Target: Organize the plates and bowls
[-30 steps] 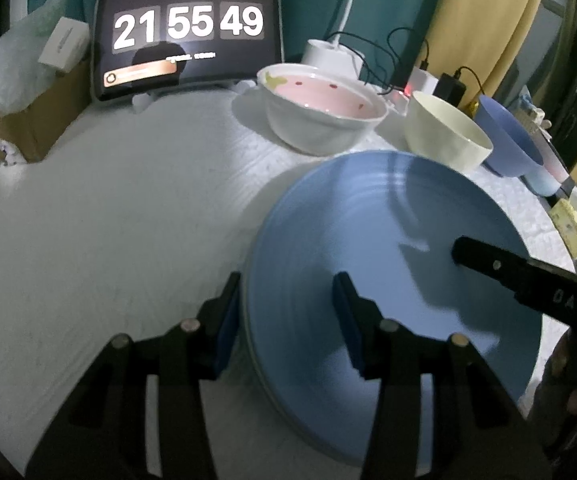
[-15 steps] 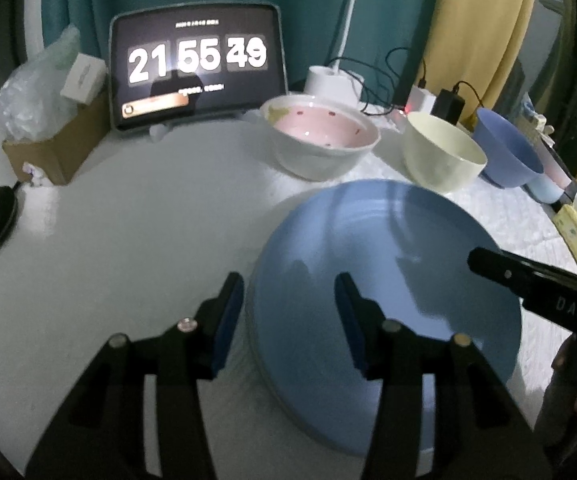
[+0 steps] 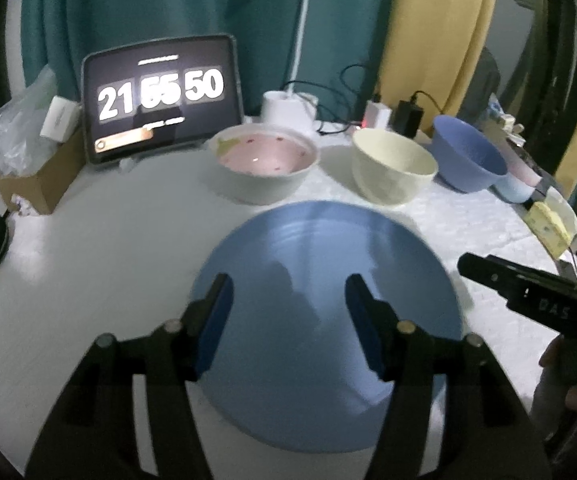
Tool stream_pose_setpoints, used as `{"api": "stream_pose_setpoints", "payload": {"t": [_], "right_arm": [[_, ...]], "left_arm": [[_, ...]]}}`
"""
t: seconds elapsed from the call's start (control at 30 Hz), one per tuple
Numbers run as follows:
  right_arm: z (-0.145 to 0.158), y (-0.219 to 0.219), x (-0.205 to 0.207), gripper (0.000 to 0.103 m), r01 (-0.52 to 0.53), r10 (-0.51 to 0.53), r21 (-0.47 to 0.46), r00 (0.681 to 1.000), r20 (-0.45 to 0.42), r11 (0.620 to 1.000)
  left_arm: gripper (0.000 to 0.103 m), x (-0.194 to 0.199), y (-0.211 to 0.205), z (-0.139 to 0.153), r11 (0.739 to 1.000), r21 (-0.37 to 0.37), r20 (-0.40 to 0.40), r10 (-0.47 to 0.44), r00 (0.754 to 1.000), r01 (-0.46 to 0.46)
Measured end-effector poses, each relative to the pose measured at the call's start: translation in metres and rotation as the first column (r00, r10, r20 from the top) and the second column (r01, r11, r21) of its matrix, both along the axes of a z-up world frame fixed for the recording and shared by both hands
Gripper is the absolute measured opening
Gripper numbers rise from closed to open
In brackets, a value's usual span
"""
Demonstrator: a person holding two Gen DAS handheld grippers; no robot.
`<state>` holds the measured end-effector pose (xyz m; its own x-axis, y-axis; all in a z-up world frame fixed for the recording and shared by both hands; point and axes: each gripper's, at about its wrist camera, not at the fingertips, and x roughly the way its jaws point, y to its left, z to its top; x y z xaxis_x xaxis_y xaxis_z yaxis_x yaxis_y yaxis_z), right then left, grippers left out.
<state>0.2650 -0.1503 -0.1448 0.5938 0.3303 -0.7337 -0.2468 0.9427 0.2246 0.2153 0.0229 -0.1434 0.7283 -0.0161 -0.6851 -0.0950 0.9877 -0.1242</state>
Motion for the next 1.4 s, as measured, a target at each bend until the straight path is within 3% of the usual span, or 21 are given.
{"api": "stream_pose_setpoints", "payload": {"t": [0.67, 0.93, 1.4], "right_arm": [[0.008, -0.082, 0.001, 0.051, 0.102, -0.104, 0.055, 0.994, 0.037, 0.993], [0.019, -0.108, 0.007, 0.051, 0.118, -0.122, 0.063, 0.99, 0.074, 0.991], [0.046, -0.145, 0.022, 0.051, 0.136, -0.142, 0.051, 0.979, 0.148, 0.989]], "left_arm": [[0.06, 0.022, -0.085, 0.021, 0.989, 0.065, 0.034, -0.132, 0.991, 0.129], [0.06, 0.037, -0.116, 0.032, 0.984, 0.056, 0.06, -0.171, 0.983, 0.168], [0.06, 0.068, -0.145, 0.052, 0.983, 0.071, 0.121, -0.175, 0.977, 0.168]]}}
